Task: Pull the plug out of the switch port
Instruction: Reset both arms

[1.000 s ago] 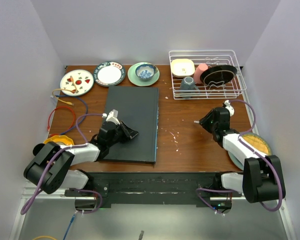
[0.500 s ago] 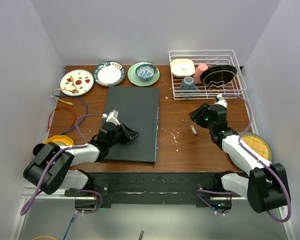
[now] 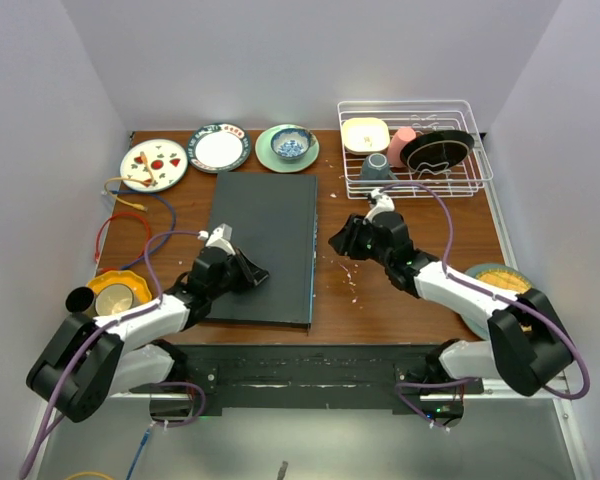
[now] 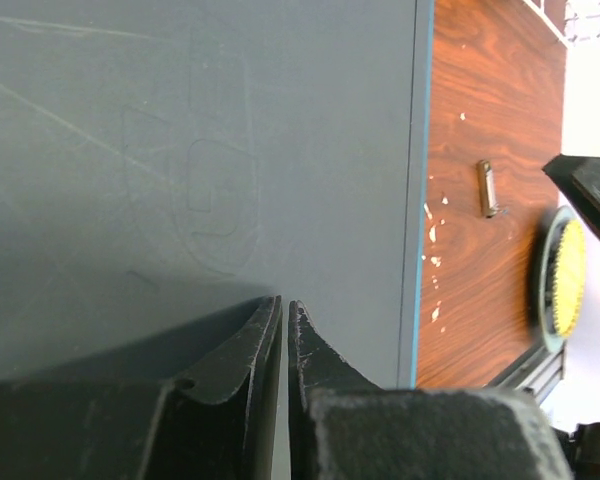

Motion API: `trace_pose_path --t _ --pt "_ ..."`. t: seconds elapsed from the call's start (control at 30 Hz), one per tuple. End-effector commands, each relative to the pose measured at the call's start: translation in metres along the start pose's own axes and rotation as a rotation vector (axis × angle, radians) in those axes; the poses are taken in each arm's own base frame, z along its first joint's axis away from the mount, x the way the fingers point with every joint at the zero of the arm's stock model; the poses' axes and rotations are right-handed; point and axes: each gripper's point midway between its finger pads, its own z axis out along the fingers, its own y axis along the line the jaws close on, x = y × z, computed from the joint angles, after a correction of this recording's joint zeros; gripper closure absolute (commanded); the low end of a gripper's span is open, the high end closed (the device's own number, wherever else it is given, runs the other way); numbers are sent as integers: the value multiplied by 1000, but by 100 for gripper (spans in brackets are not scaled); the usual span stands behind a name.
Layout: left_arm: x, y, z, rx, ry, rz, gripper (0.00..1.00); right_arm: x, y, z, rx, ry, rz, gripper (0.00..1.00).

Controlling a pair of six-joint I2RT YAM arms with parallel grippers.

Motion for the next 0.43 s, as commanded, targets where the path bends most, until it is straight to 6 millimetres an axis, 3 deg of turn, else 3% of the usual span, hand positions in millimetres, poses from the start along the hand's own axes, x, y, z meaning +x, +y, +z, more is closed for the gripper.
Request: trace_pose_path --t 0.0,0.23,0.4 --pt "-10 3 -4 -45 -23 79 87 -21 31 -8 -84 -96 -101 55" --pt "-6 4 -4 -32 -8 108 88 -28 35 -19 -84 -135 -136 56" --pt "-14 -9 -15 28 -47 150 85 -34 37 -25 -85 -157 -146 56"
